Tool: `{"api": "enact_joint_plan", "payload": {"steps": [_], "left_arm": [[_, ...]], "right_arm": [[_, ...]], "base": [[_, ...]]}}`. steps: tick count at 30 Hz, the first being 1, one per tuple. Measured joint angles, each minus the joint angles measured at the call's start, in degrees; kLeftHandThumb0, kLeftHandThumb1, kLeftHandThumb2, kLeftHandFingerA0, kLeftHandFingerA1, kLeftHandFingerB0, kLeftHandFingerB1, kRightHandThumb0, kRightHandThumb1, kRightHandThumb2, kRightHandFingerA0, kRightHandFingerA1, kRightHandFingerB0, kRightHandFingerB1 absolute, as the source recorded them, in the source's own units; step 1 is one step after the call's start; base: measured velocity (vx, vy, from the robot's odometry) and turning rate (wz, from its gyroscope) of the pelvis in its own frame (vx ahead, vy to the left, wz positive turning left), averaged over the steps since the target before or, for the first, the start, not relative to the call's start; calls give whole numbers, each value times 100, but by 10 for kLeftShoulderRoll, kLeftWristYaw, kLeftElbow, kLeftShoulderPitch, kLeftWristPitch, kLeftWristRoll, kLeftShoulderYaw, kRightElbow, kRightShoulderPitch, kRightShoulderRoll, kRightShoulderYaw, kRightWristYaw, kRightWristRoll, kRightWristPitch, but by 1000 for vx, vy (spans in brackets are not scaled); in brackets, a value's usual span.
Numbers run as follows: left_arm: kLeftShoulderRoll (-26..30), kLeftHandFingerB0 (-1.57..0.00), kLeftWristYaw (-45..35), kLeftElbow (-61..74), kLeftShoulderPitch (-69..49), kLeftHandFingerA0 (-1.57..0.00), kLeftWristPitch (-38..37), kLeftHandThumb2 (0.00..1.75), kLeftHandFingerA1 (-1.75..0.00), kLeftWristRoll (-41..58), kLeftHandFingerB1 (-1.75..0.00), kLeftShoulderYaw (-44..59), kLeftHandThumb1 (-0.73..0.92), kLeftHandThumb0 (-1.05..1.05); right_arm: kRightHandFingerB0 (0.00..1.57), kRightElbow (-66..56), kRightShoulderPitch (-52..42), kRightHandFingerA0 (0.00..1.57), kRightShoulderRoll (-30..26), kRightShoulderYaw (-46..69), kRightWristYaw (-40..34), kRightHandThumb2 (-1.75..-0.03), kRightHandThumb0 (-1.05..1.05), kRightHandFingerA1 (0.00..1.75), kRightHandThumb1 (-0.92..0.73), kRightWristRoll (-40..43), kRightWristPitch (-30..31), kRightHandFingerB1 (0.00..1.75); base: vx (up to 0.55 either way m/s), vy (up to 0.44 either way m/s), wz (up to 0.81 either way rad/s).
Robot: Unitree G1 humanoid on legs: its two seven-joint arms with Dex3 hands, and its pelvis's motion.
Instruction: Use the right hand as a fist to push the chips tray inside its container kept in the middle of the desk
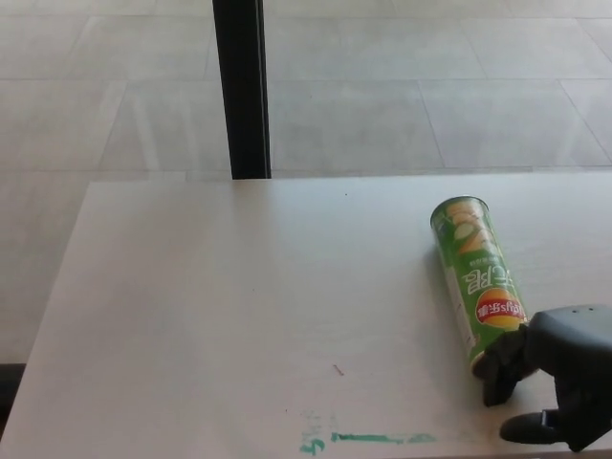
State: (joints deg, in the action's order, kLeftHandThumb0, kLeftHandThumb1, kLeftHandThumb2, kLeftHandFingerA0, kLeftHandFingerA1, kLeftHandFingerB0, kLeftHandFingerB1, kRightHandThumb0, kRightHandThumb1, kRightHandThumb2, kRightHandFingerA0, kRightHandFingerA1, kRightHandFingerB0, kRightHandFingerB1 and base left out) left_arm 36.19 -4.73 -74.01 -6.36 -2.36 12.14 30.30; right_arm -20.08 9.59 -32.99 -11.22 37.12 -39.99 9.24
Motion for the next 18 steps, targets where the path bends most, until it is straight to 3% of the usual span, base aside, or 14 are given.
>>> {"api": "enact_joint_plan", "payload": {"steps": [1, 2, 6, 7, 8, 9, 10, 11, 12, 13, 15, 16, 18], "left_arm": [[0, -46, 0, 0, 0, -60, 0, 112, -73, 0, -62, 0, 74, -71], [0, -48, 0, 0, 0, -58, 0, 71, -65, 0, -51, 0, 92, -74], [0, -46, 0, -1, 0, -56, 0, 71, -63, 0, -49, 0, 92, -75], [0, -47, 0, -1, 0, -58, 0, 69, -65, 0, -49, 0, 92, -75], [0, -47, 0, -1, 0, -55, 0, 70, -62, 0, -50, 0, 92, -74], [0, -49, 0, -1, 0, -56, 0, 68, -63, 0, -50, 0, 92, -73], [0, -51, 0, -1, 0, -57, 0, 68, -63, 0, -51, 0, 92, -73], [0, -50, 0, -1, -1, -56, 0, 88, -66, 0, -56, 0, 75, -79], [0, -50, 0, -1, 0, -56, 0, 88, -66, 0, -56, 0, 75, -79], [0, -53, 0, -1, -1, -58, 0, 69, -64, 0, -52, 1, 92, -73], [0, -53, 0, -1, -1, -60, 0, 68, -66, 0, -52, 1, 92, -76], [0, -44, 0, -1, -1, -57, 0, 69, -64, 0, -49, 1, 92, -75], [0, -41, 0, -1, -1, -57, 0, 69, -64, 0, -48, 1, 92, -74]], "right_arm": [[73, -10, -1, 101, -5, 9, 7, -61, -81, 79, -67, 7, 2, 56], [75, -18, -2, 105, -10, 19, 14, -61, -81, 78, -67, 14, 5, 56], [72, -42, -3, 98, -24, 67, 39, -61, -78, 86, -69, 48, 11, 61], [67, -46, -4, 93, -27, 80, 44, -92, -78, 89, -51, 56, 12, 67], [65, -49, -5, 90, -29, 94, 48, -106, -63, 90, -56, 64, 13, 70], [69, -51, -6, 96, -31, 113, 51, -62, -70, 88, -70, 72, 14, 60], [68, -52, -8, 96, -31, 131, 53, -61, -67, 91, -71, 80, 15, 61], [65, -52, -9, 96, -31, 148, 54, -93, -68, 98, -53, 87, 16, 67], [65, -52, -10, 96, -31, 171, 55, -93, -68, 98, -53, 95, 16, 67], [69, -52, -11, 94, -31, 185, 55, -61, -62, 99, -70, 101, 16, 55], [61, -51, -13, 88, -28, 220, 53, -62, -60, 110, -72, 113, 16, 58], [60, -50, -14, 88, -25, 238, 51, -63, -59, 116, -73, 118, 16, 61], [61, -39, -15, 89, -13, 272, 42, -63, -58, 114, -73, 127, 15, 61]], "base": [[0, 0, 0], [0, 0, 0], [0, 0, 0], [0, 0, 0], [0, 0, 0], [0, 0, 0], [0, 0, 0], [0, 0, 0], [0, 0, 0], [0, 0, 0], [0, 0, 0], [0, 0, 0], [0, 0, 0]]}}
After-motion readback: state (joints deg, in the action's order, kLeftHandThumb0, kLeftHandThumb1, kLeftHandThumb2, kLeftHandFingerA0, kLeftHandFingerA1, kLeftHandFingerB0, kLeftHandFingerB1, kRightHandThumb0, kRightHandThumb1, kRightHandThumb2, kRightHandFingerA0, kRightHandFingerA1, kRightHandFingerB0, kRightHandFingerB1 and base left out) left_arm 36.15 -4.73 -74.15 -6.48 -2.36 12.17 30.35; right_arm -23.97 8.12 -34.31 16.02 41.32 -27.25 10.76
